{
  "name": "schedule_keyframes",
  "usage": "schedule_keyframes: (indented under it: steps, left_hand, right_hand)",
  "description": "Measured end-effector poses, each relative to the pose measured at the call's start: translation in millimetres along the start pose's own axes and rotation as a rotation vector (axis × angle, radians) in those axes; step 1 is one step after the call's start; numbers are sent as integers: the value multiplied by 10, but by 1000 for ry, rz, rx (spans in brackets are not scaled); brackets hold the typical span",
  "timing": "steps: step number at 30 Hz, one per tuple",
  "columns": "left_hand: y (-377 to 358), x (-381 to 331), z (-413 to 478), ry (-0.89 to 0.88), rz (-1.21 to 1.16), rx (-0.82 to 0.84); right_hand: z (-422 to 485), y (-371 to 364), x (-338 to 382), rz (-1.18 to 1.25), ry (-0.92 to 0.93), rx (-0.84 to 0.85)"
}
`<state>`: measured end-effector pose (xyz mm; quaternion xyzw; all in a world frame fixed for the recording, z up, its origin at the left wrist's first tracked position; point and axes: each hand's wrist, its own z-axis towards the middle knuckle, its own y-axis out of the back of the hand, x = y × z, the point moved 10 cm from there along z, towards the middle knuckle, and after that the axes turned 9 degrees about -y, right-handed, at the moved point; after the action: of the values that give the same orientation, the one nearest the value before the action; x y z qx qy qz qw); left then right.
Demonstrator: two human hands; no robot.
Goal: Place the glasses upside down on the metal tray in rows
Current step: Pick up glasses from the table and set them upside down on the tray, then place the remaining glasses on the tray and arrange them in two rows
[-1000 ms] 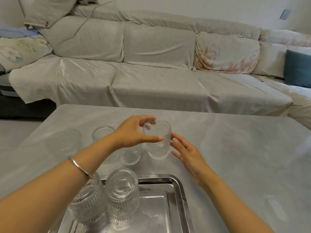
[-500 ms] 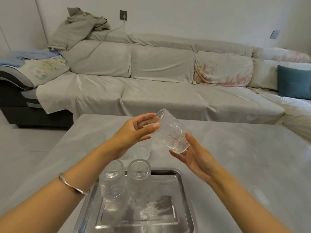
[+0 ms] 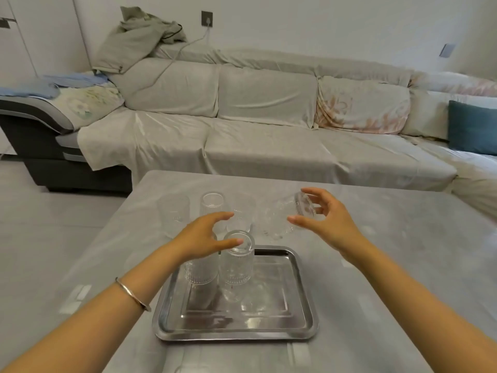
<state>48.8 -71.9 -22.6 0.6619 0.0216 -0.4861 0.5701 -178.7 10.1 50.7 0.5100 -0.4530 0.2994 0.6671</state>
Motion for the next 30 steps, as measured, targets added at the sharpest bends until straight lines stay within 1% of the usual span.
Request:
schedule_keyframes:
  steps: [2, 4, 8, 14, 20, 30]
  left_hand:
    - [-82, 102, -36, 8, 89, 26]
    - [-113, 140, -36, -11, 147, 8]
    - [-130, 155, -20, -37, 193, -38]
    - [-143, 193, -20, -38, 201, -71]
    - [-136, 174, -13, -32, 203, -68]
    - [-141, 181, -14, -14, 203, -54]
  right_hand:
    - [6, -37, -48, -115, 20, 5]
    - [24, -92, -120, -197, 21, 23]
    - [48, -282, -289, -324, 18, 85]
    - [36, -558, -523, -381, -14, 145]
    - [33, -704, -578, -435, -16, 185]
    - [70, -806, -571, -440, -5, 228]
